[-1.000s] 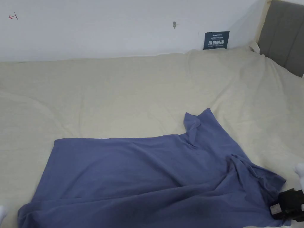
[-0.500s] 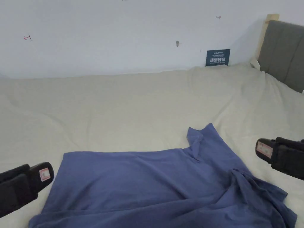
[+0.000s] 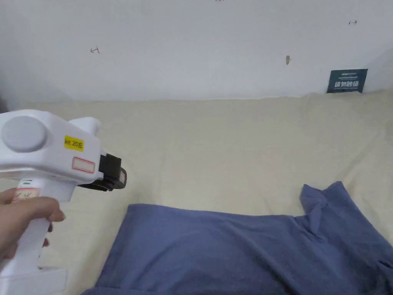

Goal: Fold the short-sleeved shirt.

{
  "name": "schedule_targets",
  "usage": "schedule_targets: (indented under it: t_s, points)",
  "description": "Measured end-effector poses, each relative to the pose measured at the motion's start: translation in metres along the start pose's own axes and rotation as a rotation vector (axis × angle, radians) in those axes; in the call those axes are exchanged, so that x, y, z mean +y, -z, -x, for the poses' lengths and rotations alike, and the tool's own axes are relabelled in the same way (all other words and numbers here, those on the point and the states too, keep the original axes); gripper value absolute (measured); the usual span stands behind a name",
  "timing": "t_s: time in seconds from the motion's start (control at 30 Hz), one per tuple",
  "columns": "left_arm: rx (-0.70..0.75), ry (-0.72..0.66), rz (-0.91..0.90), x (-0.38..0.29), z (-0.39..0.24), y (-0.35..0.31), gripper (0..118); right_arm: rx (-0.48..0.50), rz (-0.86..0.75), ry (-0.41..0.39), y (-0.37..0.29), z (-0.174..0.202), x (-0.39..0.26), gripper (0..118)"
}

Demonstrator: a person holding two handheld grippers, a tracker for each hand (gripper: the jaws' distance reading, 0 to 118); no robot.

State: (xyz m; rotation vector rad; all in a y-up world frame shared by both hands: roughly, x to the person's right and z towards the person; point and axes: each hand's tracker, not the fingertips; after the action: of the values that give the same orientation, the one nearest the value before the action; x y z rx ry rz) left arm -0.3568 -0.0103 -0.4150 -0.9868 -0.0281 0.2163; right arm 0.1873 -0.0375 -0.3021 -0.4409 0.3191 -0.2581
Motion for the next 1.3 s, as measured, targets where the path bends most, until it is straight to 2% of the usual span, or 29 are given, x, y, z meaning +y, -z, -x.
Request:
schedule_targets:
  t_s: [0.07,0.1,0.13,0.17,0.2,0.23,0.27,0.4,0.5,0.57,0.63,0.67,0.73,0.77,0.8,0.93,1.0,1.03,1.1,1.17,1.2,1.23,1.27,1.3]
  points:
    - [-0.019,-0.050,0.148,0.023,0.024,0.056,0,0.002,0.034,0.010,0.013,-0.001,-0.003,0]
    - [-0.027,-0.092,0.164,0.030,0.037,0.078,6,-0.002,0.056,0.015,0.020,-0.003,-0.006,0]
    - [-0.024,-0.130,0.144,0.035,0.047,0.094,29,-0.005,0.080,0.020,0.025,-0.005,-0.009,0]
    - [-0.029,-0.167,0.091,0.040,0.055,0.106,67,-0.004,0.100,0.028,0.030,-0.007,-0.011,0]
    - [-0.025,-0.178,0.070,0.043,0.060,0.120,113,-0.004,0.120,0.036,0.035,-0.011,-0.011,0]
    - [-0.015,-0.152,0.070,0.039,0.061,0.131,117,-0.008,0.144,0.043,0.040,-0.014,-0.013,0]
    - [-0.015,-0.146,0.073,0.038,0.064,0.142,114,-0.014,0.167,0.049,0.045,-0.018,-0.014,0]
    - [0.050,-0.119,0.203,0.030,0.060,0.189,114,-0.037,0.197,0.044,0.056,-0.025,-0.018,0]
    - [0.076,-0.039,0.246,0.022,0.052,0.203,113,-0.049,0.208,0.042,0.060,-0.026,-0.021,0]
    - [0.040,0.015,0.214,0.019,0.042,0.208,102,-0.047,0.217,0.049,0.062,-0.028,-0.023,0]
    - [0.118,0.126,0.213,0.023,0.035,0.207,93,-0.045,0.225,0.054,0.063,-0.025,-0.025,0]
    - [0.161,0.188,0.209,0.021,0.030,0.205,93,-0.040,0.229,0.055,0.063,-0.025,-0.025,0]
    - [0.083,0.174,0.160,0.019,0.027,0.194,60,-0.032,0.235,0.052,0.065,-0.022,-0.025,0]
    - [0.059,0.166,0.145,0.021,0.026,0.190,29,-0.030,0.230,0.051,0.065,-0.022,-0.025,0]
    - [0.032,0.164,0.150,0.017,0.026,0.188,4,-0.031,0.202,0.048,0.065,-0.022,-0.024,0]
    - [0.065,0.172,0.162,0.008,0.021,0.177,4,-0.001,0.111,0.030,0.071,-0.024,0.005,0]
    - [0.049,0.161,0.101,0.008,0.024,0.168,4,0.042,0.037,0.041,0.087,-0.032,0.037,0]
    - [0.051,0.162,0.078,0.014,0.025,0.169,4,0.031,0.004,0.022,0.099,-0.037,0.052,0]
    - [0.045,0.151,0.063,0.011,0.026,0.164,4,-0.073,0.033,-0.012,0.140,-0.049,0.081,0]
    - [0.045,0.141,0.058,0.008,0.019,0.155,4,-0.170,0.184,-0.009,0.193,-0.068,0.102,0]
    - [0.045,0.142,0.059,0.007,0.019,0.154,4,-0.195,0.301,-0.008,0.223,-0.077,0.110,11]
    - [0.044,0.144,0.059,0.006,0.020,0.154,4,-0.185,0.419,-0.012,0.247,-0.086,0.111,41]
    - [0.046,0.145,0.057,0.004,0.021,0.153,4,-0.159,0.529,-0.002,0.276,-0.093,0.110,79]
    - [0.044,0.144,0.059,0.008,0.022,0.160,4,-0.182,0.646,0.011,0.301,-0.102,0.103,98]
